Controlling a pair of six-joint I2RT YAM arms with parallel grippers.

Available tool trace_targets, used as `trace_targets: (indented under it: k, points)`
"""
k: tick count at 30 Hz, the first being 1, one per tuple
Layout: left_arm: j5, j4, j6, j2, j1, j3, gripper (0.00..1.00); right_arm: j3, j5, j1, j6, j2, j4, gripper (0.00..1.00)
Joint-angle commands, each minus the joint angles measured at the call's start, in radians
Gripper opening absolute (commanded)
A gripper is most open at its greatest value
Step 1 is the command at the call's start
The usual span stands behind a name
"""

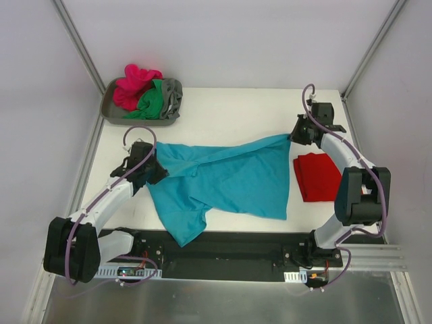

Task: Fold and stack the t-shirts
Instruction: Fold the flattened tshirt in 1/3 of the way

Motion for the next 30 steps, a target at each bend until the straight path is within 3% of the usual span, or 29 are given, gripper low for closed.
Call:
trace_targets:
  k: [1, 5, 6, 7, 10, 11, 13, 14, 20, 25, 30]
  points:
    - [0.037, -0.042, -0.041, -0.049, -0.022, -0.036, 0.00, -0.034, 0.030, -0.007, -0.018, -0.070, -0.026, 0.04]
    - [0.052, -0.059, -0.022, -0.080, -0.027, -0.060, 0.00, -0.075, 0.065, -0.007, -0.015, -0.082, -0.028, 0.09]
    - [0.063, -0.076, -0.005, -0.085, -0.027, -0.056, 0.05, -0.078, 0.064, -0.009, -0.017, -0.082, -0.028, 0.13]
    - [0.082, -0.088, 0.006, -0.088, -0.027, -0.048, 0.16, -0.083, 0.059, -0.007, -0.015, -0.085, -0.026, 0.17]
    - [0.113, -0.108, 0.038, -0.115, -0.038, -0.030, 0.68, -0.084, 0.051, -0.007, -0.006, -0.096, -0.025, 0.37]
    - [0.122, -0.112, 0.040, -0.128, -0.042, -0.023, 0.76, -0.084, 0.044, -0.006, 0.002, -0.102, -0.019, 0.48]
    - [0.123, -0.120, 0.043, -0.152, -0.049, -0.011, 0.84, -0.087, 0.019, -0.006, 0.008, -0.119, 0.000, 0.64]
    - [0.115, -0.128, 0.046, -0.170, -0.049, -0.005, 0.98, -0.084, 0.004, -0.006, 0.014, -0.129, 0.006, 0.69]
    - [0.015, -0.128, 0.057, -0.166, -0.049, 0.082, 0.99, -0.068, -0.105, 0.043, 0.034, -0.159, 0.035, 1.00]
    - [0.053, -0.051, 0.103, 0.085, -0.049, 0.251, 0.99, -0.022, -0.108, 0.178, 0.022, -0.081, 0.003, 0.96]
    - [0.127, -0.010, 0.133, 0.366, -0.047, 0.397, 0.99, 0.055, -0.096, 0.224, 0.031, 0.065, -0.047, 0.96]
